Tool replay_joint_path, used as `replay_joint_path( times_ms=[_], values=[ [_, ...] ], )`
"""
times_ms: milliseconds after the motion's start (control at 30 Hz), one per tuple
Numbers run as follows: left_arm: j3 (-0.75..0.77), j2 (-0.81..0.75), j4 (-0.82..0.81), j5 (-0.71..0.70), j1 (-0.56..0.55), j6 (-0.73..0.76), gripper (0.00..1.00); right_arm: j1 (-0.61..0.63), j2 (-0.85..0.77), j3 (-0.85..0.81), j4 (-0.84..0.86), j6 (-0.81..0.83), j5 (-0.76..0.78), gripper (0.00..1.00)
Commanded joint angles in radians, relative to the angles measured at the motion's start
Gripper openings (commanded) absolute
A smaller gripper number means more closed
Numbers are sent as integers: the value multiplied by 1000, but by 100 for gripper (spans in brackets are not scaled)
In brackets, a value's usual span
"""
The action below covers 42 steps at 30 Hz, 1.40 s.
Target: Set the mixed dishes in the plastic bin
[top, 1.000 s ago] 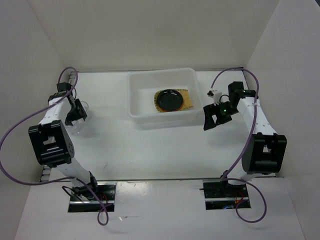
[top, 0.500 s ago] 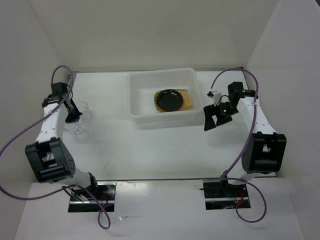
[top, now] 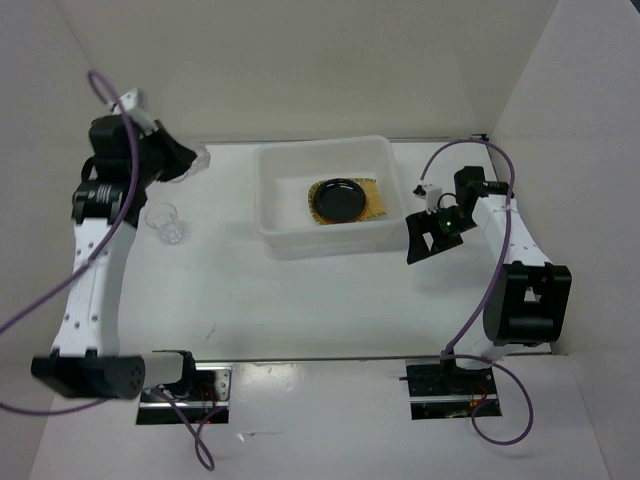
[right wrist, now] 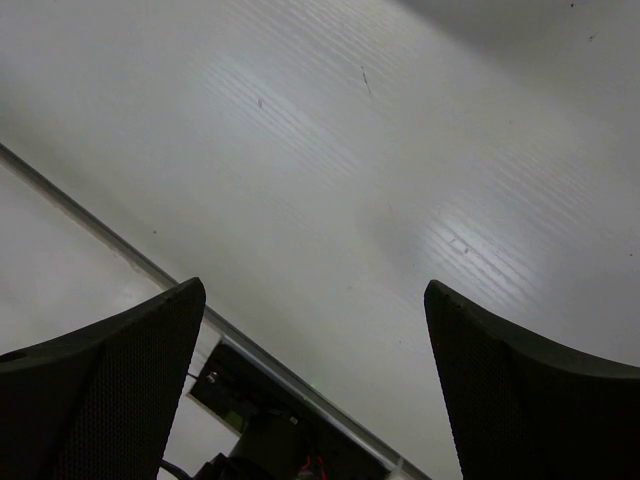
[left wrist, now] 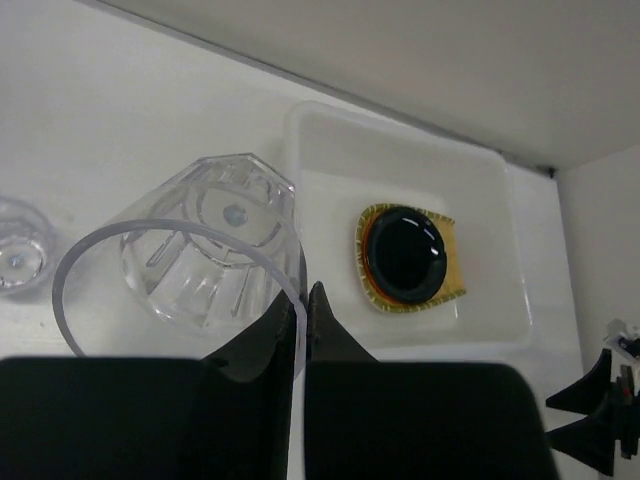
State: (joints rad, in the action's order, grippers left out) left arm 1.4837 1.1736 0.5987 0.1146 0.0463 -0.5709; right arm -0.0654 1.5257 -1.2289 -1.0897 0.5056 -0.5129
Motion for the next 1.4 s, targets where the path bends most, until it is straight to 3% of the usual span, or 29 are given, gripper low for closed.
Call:
replay_joint_path(
  times_ms=[0,100,167,400,533,833,1133,1233,1267,1367],
  values=[
    [157,226,-42,62,-75,144,0,-5,-18,5,39,-6,-22,94],
    [431,539,79,-5,-190,248,0,-5,-41,26,59,-16,-22,94],
    [566,635,121,-64,-291,266,0,-5,-53,35,59,-16,-12,94],
    [691,961,174,-216,-376,234,0,-5,-108,45,80,-36,-12,94],
    [828,1069,216,-240,-394,195,0,-5,-139,45,90,-45,-1,94],
    [903,1195,216,-234,-413,164,0,-5,-139,54,90,-55,8,94],
    [963,1252,227,-214,-422,137,21,-5,-130,54,99,-55,8,94],
    [1039,1261,259,-240,-422,126,42,-5,-130,54,99,-55,8,94],
    [1065,1252,269,-254,-422,126,53,-5,-130,54,99,-55,8,94],
    [1174,1197,292,-274,-422,126,61,-5,-130,54,99,-55,8,94]
  ],
)
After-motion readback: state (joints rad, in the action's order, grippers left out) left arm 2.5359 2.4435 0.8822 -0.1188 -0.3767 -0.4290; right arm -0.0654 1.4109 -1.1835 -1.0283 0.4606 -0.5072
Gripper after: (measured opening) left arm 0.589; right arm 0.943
